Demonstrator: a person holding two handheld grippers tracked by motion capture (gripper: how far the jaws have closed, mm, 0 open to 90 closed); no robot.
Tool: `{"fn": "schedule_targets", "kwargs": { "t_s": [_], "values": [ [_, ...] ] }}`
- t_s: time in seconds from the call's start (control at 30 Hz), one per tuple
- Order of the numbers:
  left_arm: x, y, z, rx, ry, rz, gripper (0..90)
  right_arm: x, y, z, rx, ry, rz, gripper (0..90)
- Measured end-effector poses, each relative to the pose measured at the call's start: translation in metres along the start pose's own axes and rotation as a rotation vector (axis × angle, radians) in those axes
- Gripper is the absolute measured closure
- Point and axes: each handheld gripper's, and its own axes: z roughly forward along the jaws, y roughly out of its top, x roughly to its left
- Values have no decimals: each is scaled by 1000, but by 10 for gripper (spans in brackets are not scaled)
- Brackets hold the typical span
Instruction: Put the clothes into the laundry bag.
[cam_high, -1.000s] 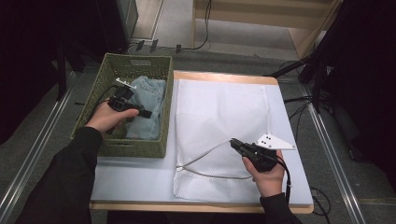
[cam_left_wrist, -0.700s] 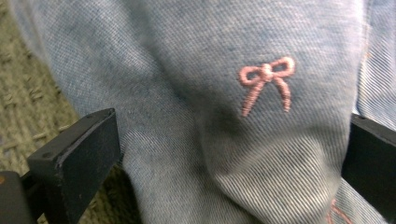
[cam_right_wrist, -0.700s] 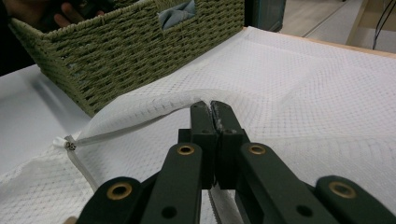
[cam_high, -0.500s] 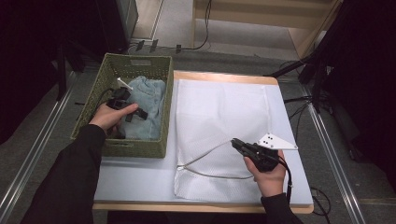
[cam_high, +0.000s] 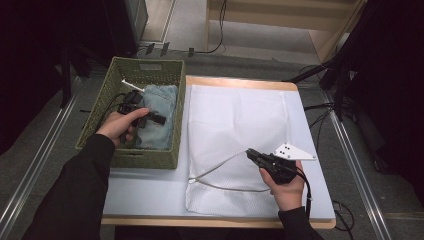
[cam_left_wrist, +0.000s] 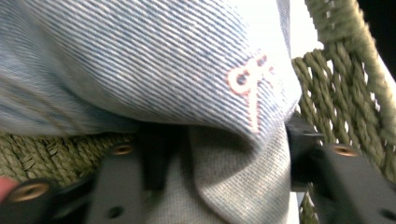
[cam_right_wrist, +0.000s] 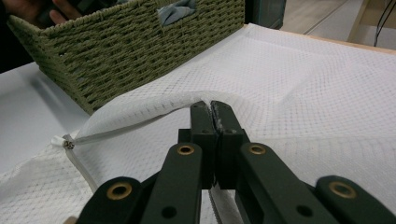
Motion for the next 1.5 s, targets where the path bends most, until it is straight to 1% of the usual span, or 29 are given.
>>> {"fn": "schedule_targets", "kwargs": {
  "t_s": [0.03, 0.07, 0.1, 0.13, 0.17, 0.2, 0.23, 0.3, 0.33, 0.37, 0.43, 0.47, 0.5, 0.53, 0.63, 0.67, 0.73, 0.8, 0.83, 0.87, 0.9, 0.93, 1.03, 1.07, 1.17, 1.3, 1.4, 1.47, 1.5],
  "values": [
    [0, 1, 1, 2, -15, -48, 369, 0, 0, 0, 2, 1, -1, 899],
    [0, 2, 3, 14, -39, -70, 259, 0, 0, 1, 3, 1, -1, 899],
    [-2, 3, 6, 30, -51, -71, 175, 0, 0, 1, 3, 1, -3, 899],
    [-4, 5, 9, 49, -39, -59, 111, 0, 0, 1, 4, 1, -2, 899],
    [-9, 6, 13, 76, 5, -39, 73, 0, -1, 2, 4, 0, -1, 899],
    [-11, 7, 18, 97, 42, -30, 45, 0, -1, 2, 5, 0, -1, 899],
    [-16, 8, 25, 134, 128, -16, 21, 0, -1, 2, 6, 0, -2, 899],
    [-23, 9, 40, 184, 259, 2, 3, 0, -1, 2, 7, -1, -4, 898],
    [-26, 9, 49, 211, 322, 19, 0, 0, -1, 2, 5, 0, -3, 899],
    [-28, 9, 54, 231, 355, 40, 0, 1, -1, 1, 5, 1, -3, 898],
    [-32, 8, 57, 234, 405, 80, 19, 0, -1, 0, 2, -1, -2, 899],
    [-33, 8, 56, 230, 417, 90, 67, 0, -1, -1, 0, 1, -2, 899],
    [-34, 7, 55, 224, 447, 109, 122, -1, -1, -1, 0, 0, 0, 899],
    [-34, 7, 54, 219, 451, 108, 198, -1, -1, -2, -2, -1, -1, 898],
    [-34, 7, 49, 190, 452, 76, 346, -2, -1, -1, -1, -1, -2, 899],
    [-35, 8, 48, 181, 450, 75, 402, -1, -1, -1, 2, 0, 1, 899],
    [-35, 8, 46, 171, 439, 75, 474, -1, -2, 0, 4, 1, -4, 899],
    [-37, 8, 42, 159, 440, 90, 525, 0, -2, 1, 10, 10, -2, 900],
    [-37, 8, 42, 159, 440, 90, 536, -1, -2, 1, 13, 14, -4, 900],
    [-38, 8, 37, 136, 443, 106, 550, -1, -3, 1, 14, 18, -5, 900],
    [-38, 8, 35, 126, 438, 104, 556, -1, -3, 1, 17, 20, -2, 900],
    [-38, 8, 31, 108, 425, 104, 562, -1, -3, 1, 18, 23, -1, 900],
    [-35, 9, 19, 43, 382, 85, 570, -2, -4, 1, 19, 25, 0, 900],
    [-35, 9, 16, 27, 375, 91, 571, -3, -4, 1, 19, 25, 0, 900],
    [-37, 8, 6, -28, 390, 107, 572, -4, -4, 0, 13, 27, 0, 900],
    [-41, 6, -7, -91, 398, 123, 571, -5, -4, 0, 13, 25, 4, 900],
    [-45, 5, -16, -125, 395, 132, 571, -3, -3, -1, 11, 22, -1, 900],
    [-47, 4, -21, -139, 396, 146, 570, -3, -3, -1, 11, 22, -2, 900],
    [-49, 4, -25, -146, 404, 155, 569, -3, -3, -1, 10, 22, -2, 900]
  ]
}}
